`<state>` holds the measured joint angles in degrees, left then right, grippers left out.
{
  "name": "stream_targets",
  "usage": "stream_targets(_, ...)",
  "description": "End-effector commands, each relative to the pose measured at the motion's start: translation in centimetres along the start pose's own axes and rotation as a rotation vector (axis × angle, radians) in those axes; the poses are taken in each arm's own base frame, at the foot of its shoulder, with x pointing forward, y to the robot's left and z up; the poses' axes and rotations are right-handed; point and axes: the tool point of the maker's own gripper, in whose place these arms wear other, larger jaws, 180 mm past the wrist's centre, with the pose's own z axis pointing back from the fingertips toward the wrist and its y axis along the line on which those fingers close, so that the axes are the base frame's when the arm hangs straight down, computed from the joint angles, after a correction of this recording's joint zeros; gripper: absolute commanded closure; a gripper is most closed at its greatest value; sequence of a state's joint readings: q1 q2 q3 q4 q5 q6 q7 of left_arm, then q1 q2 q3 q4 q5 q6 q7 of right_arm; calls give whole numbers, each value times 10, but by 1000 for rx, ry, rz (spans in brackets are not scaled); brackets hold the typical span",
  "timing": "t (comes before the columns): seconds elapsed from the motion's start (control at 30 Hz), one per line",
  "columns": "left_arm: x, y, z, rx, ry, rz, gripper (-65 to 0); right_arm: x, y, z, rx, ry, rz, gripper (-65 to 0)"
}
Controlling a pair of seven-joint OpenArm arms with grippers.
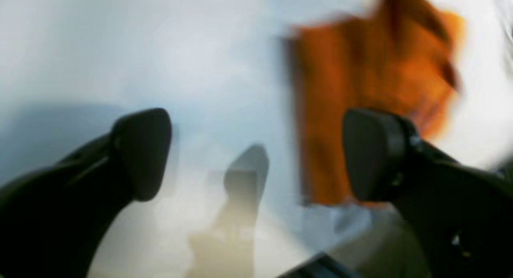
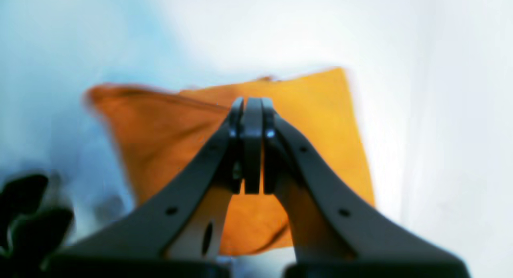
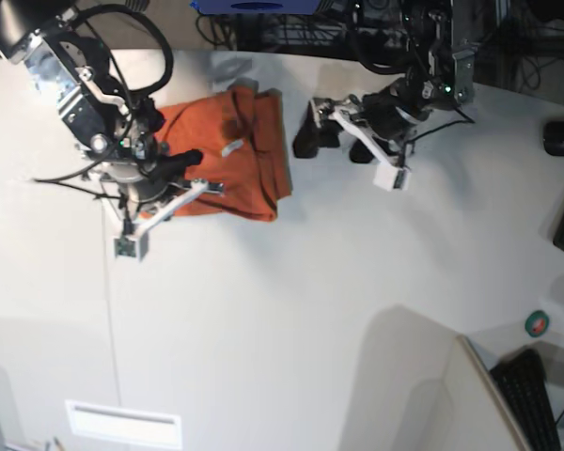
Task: Layout the t-shirt on the table in an organized manner, then fold the t-shirt properly
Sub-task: 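Grasp the bundle edge with the left gripper and fold it over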
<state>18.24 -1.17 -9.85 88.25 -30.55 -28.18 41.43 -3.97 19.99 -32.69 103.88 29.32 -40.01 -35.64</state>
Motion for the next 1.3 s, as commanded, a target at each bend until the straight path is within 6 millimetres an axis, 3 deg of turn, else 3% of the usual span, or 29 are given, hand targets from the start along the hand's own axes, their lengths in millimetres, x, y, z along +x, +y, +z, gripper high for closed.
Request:
stream_targets(0.0,7,-12,-1,-53,-31,-19,-650,12,-4,3,-7,-45,-16,0)
stream_targets(0.1,-7,-29,-13,-116,-2,-5,-650,7,-25,4,-57,-36,-70,0)
stream_targets(0.27,-11,-39,-32,-146,12,51,-650,7,-55,6,-124,-41,-123,0)
stream_targets(0.57,-11,-31,-54,-148,49,85,-650,20,-105,23,-192,-100,-194,0)
stream_targets(0.83,-10,-23,-74,-154,91,126,-648,18,-114,25,-212,-98,-198,0)
stream_targets(1.0,-12,-20,-80,-154,110,141,-408,18,-116,25,-217,-99,-196,0)
stream_targets(1.17,-15,-17,-84,-152,128,151,-214,28,-137,29,-263,-131,-236,0)
stream_targets(1.27,-18,-14,-86,-155,172,102,-25,36,-153,34,-298,-156,-262,0)
